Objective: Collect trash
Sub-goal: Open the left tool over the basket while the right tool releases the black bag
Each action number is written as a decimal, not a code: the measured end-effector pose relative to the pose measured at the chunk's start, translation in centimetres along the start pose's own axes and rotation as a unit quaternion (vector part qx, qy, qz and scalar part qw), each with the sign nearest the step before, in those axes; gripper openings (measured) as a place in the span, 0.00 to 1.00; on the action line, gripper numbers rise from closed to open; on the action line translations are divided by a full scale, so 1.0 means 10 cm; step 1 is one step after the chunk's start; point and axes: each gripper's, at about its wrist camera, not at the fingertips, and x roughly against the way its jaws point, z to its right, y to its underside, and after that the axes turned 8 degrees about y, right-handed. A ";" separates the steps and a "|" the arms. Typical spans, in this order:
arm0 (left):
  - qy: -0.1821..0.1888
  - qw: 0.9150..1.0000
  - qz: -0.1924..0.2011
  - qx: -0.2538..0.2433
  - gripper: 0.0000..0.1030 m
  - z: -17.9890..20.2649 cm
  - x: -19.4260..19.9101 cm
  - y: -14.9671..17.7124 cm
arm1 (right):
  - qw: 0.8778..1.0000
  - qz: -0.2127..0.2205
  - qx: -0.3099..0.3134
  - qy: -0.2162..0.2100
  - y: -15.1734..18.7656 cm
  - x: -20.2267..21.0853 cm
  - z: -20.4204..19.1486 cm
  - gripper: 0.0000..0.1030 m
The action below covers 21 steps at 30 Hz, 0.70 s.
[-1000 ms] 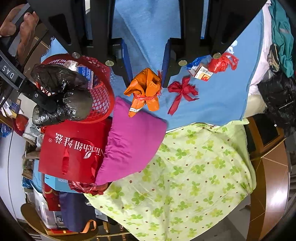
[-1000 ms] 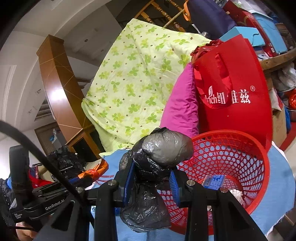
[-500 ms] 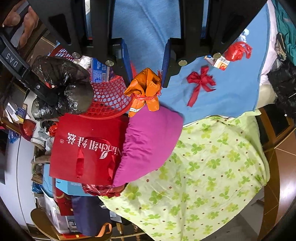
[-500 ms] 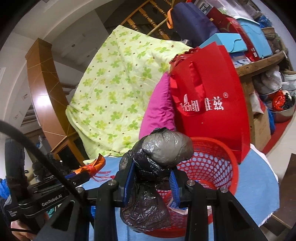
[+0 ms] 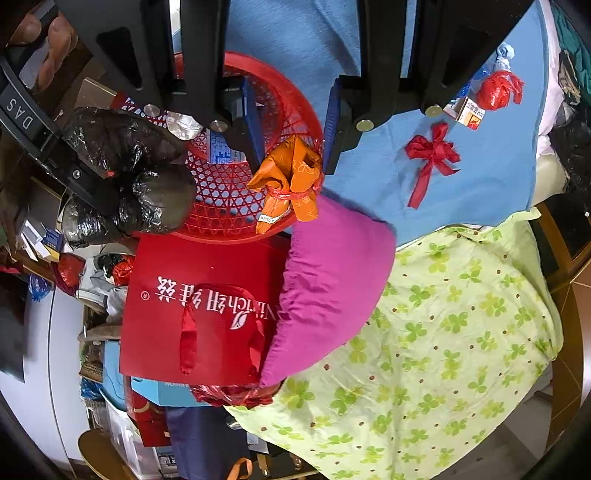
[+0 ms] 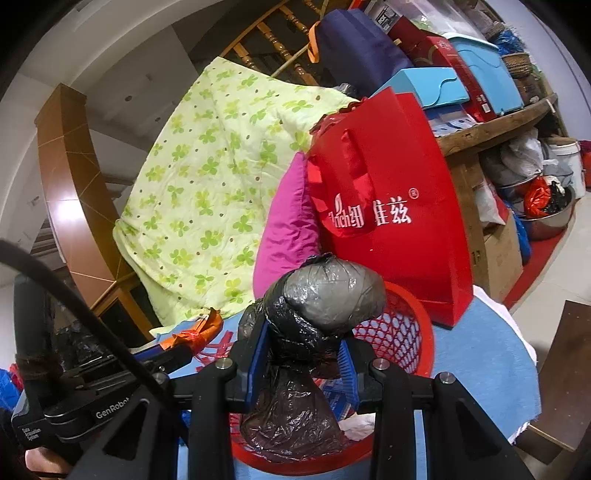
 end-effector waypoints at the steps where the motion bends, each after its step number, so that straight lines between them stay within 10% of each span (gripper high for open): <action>1: 0.001 1.000 -0.002 -0.001 0.32 0.01 -0.02 0.00 | 1.000 0.000 0.000 0.006 0.00 0.00 0.01 0.36; 14: 0.034 0.999 -0.029 0.003 0.34 0.07 -0.31 0.01 | 0.998 -0.037 -0.022 0.037 0.02 -0.16 0.16 0.38; 18: 0.065 0.997 -0.036 0.025 0.63 0.01 -0.37 0.06 | 0.996 -0.066 -0.041 0.038 0.03 -0.26 0.19 0.59; 21: 0.067 0.997 -0.030 0.034 0.65 -0.05 -0.36 0.10 | 0.996 -0.060 -0.053 0.033 0.03 -0.25 0.19 0.62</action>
